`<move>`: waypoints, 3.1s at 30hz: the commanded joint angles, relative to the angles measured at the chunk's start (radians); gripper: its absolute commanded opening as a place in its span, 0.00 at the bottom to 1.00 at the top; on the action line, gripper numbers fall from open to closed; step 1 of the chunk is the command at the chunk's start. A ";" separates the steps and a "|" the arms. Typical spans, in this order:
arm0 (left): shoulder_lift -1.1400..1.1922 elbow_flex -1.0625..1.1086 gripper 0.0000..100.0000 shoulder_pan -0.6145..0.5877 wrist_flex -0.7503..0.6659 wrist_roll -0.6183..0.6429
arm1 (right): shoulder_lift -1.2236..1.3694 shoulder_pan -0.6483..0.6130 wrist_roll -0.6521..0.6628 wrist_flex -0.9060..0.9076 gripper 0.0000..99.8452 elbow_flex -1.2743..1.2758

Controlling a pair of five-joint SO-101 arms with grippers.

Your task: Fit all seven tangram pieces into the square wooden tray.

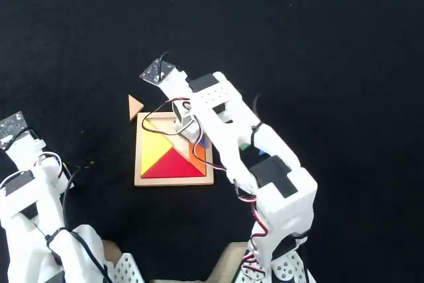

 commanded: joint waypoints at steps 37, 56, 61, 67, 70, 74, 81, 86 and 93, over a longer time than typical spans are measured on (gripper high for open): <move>-0.020 -0.019 0.08 0.001 -0.006 -0.005 | -0.039 -0.003 -0.020 -0.021 0.20 -0.064; -0.020 -0.019 0.08 0.001 -0.006 -0.005 | -0.197 0.064 -0.032 0.158 0.04 -0.183; -0.020 -0.019 0.08 0.001 -0.006 -0.005 | -0.229 0.124 -0.029 0.152 0.01 -0.068; -0.020 -0.019 0.08 -0.001 -0.006 -0.005 | -0.216 0.144 0.034 0.008 0.01 0.105; -0.020 -0.019 0.08 -0.001 -0.006 -0.005 | -0.193 0.143 0.031 -0.020 0.01 0.120; -0.020 -0.019 0.08 0.001 -0.006 -0.005 | -0.159 0.100 0.031 -0.025 0.01 0.117; -0.020 -0.019 0.08 0.001 -0.006 -0.005 | -0.148 0.035 0.031 -0.054 0.01 0.117; -0.020 -0.019 0.08 0.001 -0.006 -0.005 | -0.185 0.103 0.037 -0.006 0.01 0.082; -0.020 -0.019 0.08 0.001 -0.006 -0.005 | -0.128 0.160 0.040 0.000 0.01 0.067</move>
